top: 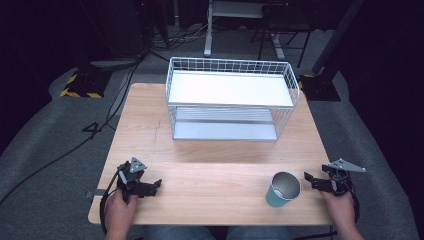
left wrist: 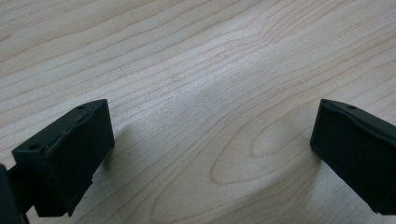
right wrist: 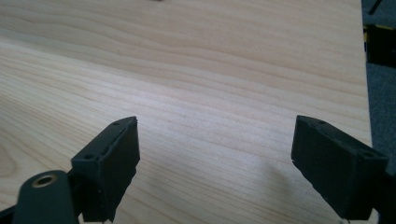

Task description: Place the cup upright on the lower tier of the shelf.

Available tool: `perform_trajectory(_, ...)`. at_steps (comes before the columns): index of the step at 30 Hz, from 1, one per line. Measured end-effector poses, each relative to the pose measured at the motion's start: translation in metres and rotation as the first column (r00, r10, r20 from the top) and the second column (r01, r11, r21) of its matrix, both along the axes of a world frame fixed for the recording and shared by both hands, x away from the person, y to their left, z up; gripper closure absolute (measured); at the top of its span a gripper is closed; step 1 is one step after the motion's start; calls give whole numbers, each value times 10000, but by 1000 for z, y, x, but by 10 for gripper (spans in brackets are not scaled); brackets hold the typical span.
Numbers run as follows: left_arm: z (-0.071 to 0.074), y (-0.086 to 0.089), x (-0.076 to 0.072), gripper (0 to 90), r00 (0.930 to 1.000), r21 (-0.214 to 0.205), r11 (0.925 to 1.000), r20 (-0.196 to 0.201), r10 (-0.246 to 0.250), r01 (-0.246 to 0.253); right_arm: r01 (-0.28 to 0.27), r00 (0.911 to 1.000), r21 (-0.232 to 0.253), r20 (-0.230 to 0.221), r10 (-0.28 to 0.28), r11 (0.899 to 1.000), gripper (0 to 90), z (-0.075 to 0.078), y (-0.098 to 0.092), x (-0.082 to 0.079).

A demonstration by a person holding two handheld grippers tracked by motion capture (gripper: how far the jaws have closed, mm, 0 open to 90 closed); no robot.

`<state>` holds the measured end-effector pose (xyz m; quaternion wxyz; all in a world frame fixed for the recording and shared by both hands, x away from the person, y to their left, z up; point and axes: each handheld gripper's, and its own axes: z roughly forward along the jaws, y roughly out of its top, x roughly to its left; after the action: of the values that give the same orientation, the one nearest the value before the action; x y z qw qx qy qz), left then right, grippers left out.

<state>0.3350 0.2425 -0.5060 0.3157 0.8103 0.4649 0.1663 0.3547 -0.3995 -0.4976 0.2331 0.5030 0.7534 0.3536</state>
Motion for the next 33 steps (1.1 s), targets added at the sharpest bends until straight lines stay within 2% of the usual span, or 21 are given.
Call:
perform_trajectory(4, 0, 0, 0, 1, 10000, 0, 10000, 0, 1, -1, -218, 9994, 60, 261, 216, 9997, 161, 8, 2, -8)
perform_trajectory(12, 0, 0, 0, 1, 10000, 4, 10000, 1, -6, 6, -718, 9971, 469, 284, 705, 9963, 161, 16, 6, -24)
perform_trajectory(14, 0, 0, 0, 1, 10000, 9, 10000, 1, -4, 4, -991, 9947, 535, 344, 973, 9936, 161, 21, 9, -33)
perform_trajectory(17, 0, 0, 0, 1, 10000, 8, 10000, 1, -7, 7, -1164, 9926, 525, 411, 1143, 9918, 161, 24, 11, -39)
perform_trajectory(18, 0, 0, 0, 1, 10000, 8, 10000, 0, -3, 3, -1325, 9908, 645, 344, 1305, 9891, 162, 26, 13, -45)
perform_trajectory(22, 0, 0, 0, 1, 10000, 3, 10000, -5, -6, 6, -1639, 9862, 739, 343, 1618, 9837, 161, 29, 17, -54)
perform_trajectory(24, 0, 0, 0, 1, 10000, 7, 10000, -4, -7, 7, -1926, 9810, 800, 388, 1900, 9780, 161, 31, 20, -60)
perform_trajectory(25, 0, 0, 0, 1, 10000, 1, 10000, -4, -6, 6, -2202, 9752, 778, 412, 2176, 9723, 161, 32, 24, -65)
perform_trajectory(28, 0, 0, 0, 1, 10000, 7, 10000, 0, 0, 0, -2329, 9723, 799, 395, 2304, 9692, 161, 33, 29, -70)
perform_trajectory(30, 0, 0, 0, 1, 10000, 4, 10000, 0, -8, 8, -2704, 9625, 816, 458, 2674, 9593, 161, 36, 34, -76)
perform_trajectory(31, 0, 0, 0, 1, 10000, 4, 10000, 0, -8, 8, -2704, 9625, 816, 458, 2674, 9593, 161, 36, 34, -76)
perform_trajectory(32, 0, 0, 0, 0, 10000, 7, 10000, 0, -7, 7, -2913, 9564, 822, 473, 2882, 9531, 161, 37, 38, -81)
perform_trajectory(33, 0, 0, 0, 0, 10000, 9, 10000, 0, -9, 9, -2913, 9564, 822, 473, 2882, 9531, 161, 37, 38, -81)
